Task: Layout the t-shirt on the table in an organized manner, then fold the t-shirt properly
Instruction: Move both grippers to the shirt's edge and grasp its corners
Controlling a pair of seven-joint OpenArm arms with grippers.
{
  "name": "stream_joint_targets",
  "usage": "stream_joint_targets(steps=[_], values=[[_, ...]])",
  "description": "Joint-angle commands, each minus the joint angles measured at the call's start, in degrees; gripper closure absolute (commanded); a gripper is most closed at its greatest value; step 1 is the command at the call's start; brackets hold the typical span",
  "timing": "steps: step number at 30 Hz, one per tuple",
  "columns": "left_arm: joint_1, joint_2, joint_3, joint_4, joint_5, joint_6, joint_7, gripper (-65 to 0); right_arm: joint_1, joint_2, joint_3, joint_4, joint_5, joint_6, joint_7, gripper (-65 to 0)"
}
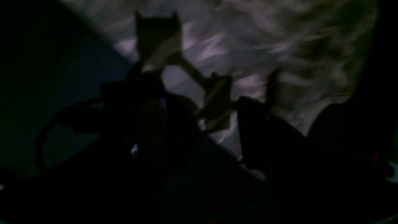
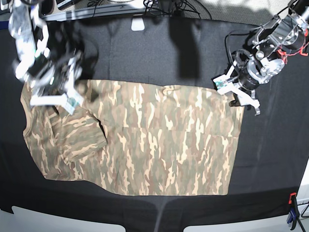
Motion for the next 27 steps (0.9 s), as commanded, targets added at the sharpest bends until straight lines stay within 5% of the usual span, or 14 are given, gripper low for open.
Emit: stream_joint_targets(steps=[1, 5, 18, 23, 27], values=[[-0.3, -0.8, -0.4, 0.3, 0.2, 0.2, 0.2, -23.2, -0.7, 0.9, 0.6, 1.0, -0.3, 0.7, 0.3, -35.1], [-0.3, -0.8, -0.4, 0.3, 0.2, 0.2, -0.2, 0.0, -4.5, 1.0, 0.5, 0.9, -2.1, 0.8, 0.8, -35.1], [-0.3, -0.8, -0.4, 0.4, 0.3, 0.2, 2.4, 0.0, -6.7, 4.3, 0.5, -8.5, -9.7, -0.8, 4.7, -35.1], [-0.3, -0.7, -0.4, 0.4, 0.1, 0.2, 1.7, 0.0, -6.6, 6.1, -0.1, -12.5, -14.6, -1.6, 12.2, -35.1], [-0.3, -0.3, -0.4, 0.4, 0.1, 0.3, 1.7, 0.0, -6.6, 6.0, -2.1, -15.0, -22.6, -1.6, 24.1, -35.1]])
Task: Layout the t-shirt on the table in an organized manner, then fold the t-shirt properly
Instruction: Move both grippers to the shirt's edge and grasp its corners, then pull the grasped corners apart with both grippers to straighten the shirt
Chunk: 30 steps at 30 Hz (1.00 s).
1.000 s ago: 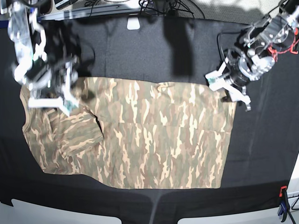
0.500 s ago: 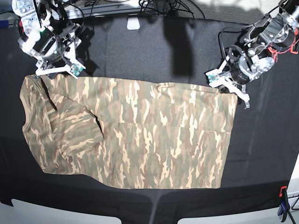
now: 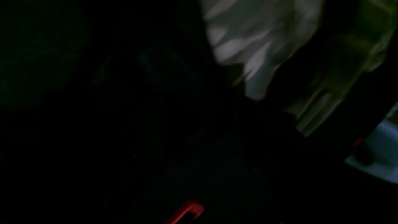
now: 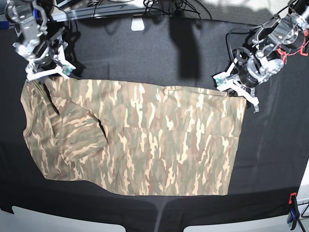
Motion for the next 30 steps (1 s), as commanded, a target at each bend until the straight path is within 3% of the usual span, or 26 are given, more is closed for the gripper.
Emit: stream_joint_targets(steps=[1, 3, 7, 13, 18, 23, 25, 30], values=[[-0.5, -0.6, -0.4, 0.4, 0.0, 0.3, 0.3, 0.0, 0.4, 0.5, -0.9, -0.9, -1.9, -0.5, 2.6, -35.1], [-0.5, -0.7, -0.4, 0.4, -0.6, 0.2, 0.3, 0.0, 0.9, 0.5, -2.9, -2.2, -5.9, -0.9, 4.1, -35.1], [-0.5, -0.7, -0.4, 0.4, -0.6, 0.3, 0.3, 0.0, 3.2, 0.5, -6.3, -5.1, -8.7, -5.0, 4.0, -35.1], [-0.5, -0.7, -0.4, 0.4, -0.5, 0.2, 0.3, 0.0, 7.3, 0.5, -10.9, -9.6, -8.7, -4.9, 3.0, -34.5], [-0.5, -0.7, -0.4, 0.4, -0.5, 0.3, 0.8, 0.0, 7.3, 0.5, -15.0, -9.5, -8.2, -6.4, -2.9, -7.9], [-0.5, -0.7, -0.4, 0.4, -0.5, 0.3, 1.0, 0.0, 7.3, 0.5, -17.4, -9.4, -8.2, -9.9, -8.5, -6.8], [-0.5, -0.7, -0.4, 0.4, -0.5, 0.3, 3.5, 0.0, 7.0, 0.5, -17.6, -9.0, -8.5, -11.6, -10.0, 0.0], [-0.4, -1.0, -0.4, 0.4, -0.5, 0.5, 10.8, 0.0, 4.5, 1.8, -17.6, -3.8, -8.5, -12.6, -11.9, 0.0]])
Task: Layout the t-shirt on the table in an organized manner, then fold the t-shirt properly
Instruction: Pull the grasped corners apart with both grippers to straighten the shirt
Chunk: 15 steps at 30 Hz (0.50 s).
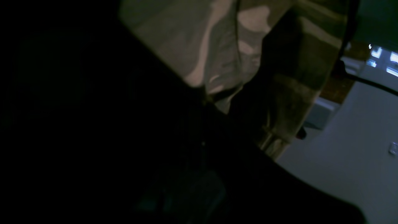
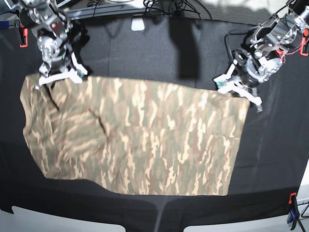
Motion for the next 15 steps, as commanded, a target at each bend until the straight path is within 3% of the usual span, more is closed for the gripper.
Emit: stream_joint_targets(steps=[1, 7, 11, 15], values=[[-0.4, -1.4, -0.4, 0.3, 0.5, 0.4, 2.6, 0.0, -1.0, 1.5, 0.2, 2.4, 0.2, 0.2, -0.7, 0.0], [1.3, -3.0, -0.4, 0.5, 0.6, 1.4, 6.7, 0.0, -6.4, 6.2, 0.2, 12.0, 0.4, -1.0, -6.3, 0.0], [5.3, -4.9, -0.4, 2.0, 0.5, 1.6, 8.1, 0.0, -9.0, 8.8, 0.2, 14.5, 0.4, -2.7, -7.0, 0.0], [10.5, -7.5, -0.4, 6.6, 0.6, 5.0, 9.7, 0.0, -11.1, 9.0, 0.2, 15.0, 0.2, -2.6, -6.9, 0.0]])
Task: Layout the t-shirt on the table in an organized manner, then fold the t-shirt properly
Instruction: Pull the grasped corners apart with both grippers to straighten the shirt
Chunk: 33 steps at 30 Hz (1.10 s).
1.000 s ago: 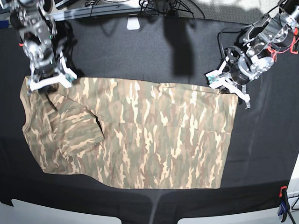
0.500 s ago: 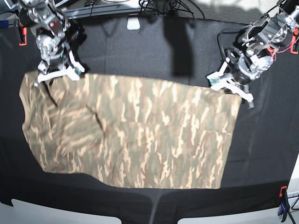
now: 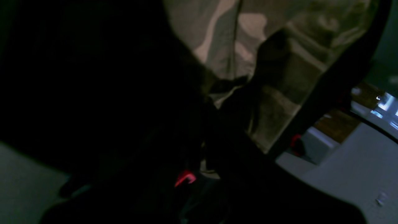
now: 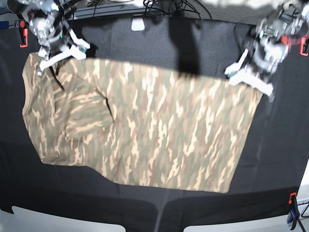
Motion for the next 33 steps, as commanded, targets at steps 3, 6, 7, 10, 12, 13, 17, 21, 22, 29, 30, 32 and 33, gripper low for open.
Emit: stream_joint_targets(steps=[3, 6, 7, 10, 12, 13, 17, 21, 22, 29, 30, 32, 33], values=[[3.5, -3.2, -0.3, 4.0, -0.3, 1.4, 4.2, 0.0, -1.5, 1.2, 0.6, 0.8, -1.7, -0.5, -1.9, 0.0], [6.4, -4.8, -0.3, 7.5, 0.0, 3.0, 4.9, 0.0, -3.2, 1.2, 0.6, 0.8, -3.9, -0.6, -1.9, 0.0], [7.3, -5.0, -0.3, 8.5, 0.2, 3.3, 6.0, 0.0, -3.9, 1.2, 0.6, 0.8, -4.9, -0.7, -1.9, 0.0], [10.1, -5.4, -0.3, 11.1, 0.1, 3.3, 9.6, 0.0, -6.1, 1.4, 0.6, 0.8, -7.5, -0.7, -1.9, 0.0], [12.2, -5.4, -0.3, 12.3, 0.1, 3.3, 10.2, 0.0, -7.6, 2.3, 0.6, 0.8, -7.4, -1.6, -1.9, 0.0], [13.1, -5.4, -0.3, 12.7, 0.2, 3.3, 10.2, 0.0, -8.4, 2.8, 0.6, 0.8, -7.4, -2.3, -1.9, 0.0], [16.0, -5.4, -0.3, 13.8, 1.1, 3.5, 10.2, 0.0, -11.0, 5.9, 0.6, 0.8, -7.4, -6.1, -1.9, 0.0], [16.6, -5.2, -0.3, 13.8, 1.6, 3.5, 10.3, 0.0, -11.3, 6.7, 0.6, 0.8, -7.5, -6.9, -2.6, 0.0], [16.6, -5.2, -0.3, 13.8, 1.6, 3.5, 10.5, 0.0, -11.3, 6.7, 0.6, 0.8, -7.4, -6.9, -2.6, 0.0], [16.6, -5.2, -0.3, 13.8, 1.2, 3.5, 14.7, 0.0, -11.9, 6.7, 0.6, 0.8, -5.9, -6.9, -5.1, -8.5], [16.6, -5.2, -0.3, 13.8, 0.7, 3.5, 14.7, 0.0, -11.9, 6.7, 0.6, 0.8, -5.2, -6.9, -5.6, -14.1], [16.6, -5.2, -0.3, 13.8, -1.0, 3.6, 14.7, -6.1, -11.9, 6.7, 0.6, 0.8, -3.7, -6.9, -6.6, -21.1], [16.6, -5.2, -0.3, 13.8, -1.9, 3.9, 14.7, -11.7, -11.9, 6.7, 0.6, 0.8, -2.9, -6.9, -7.4, -22.1]])
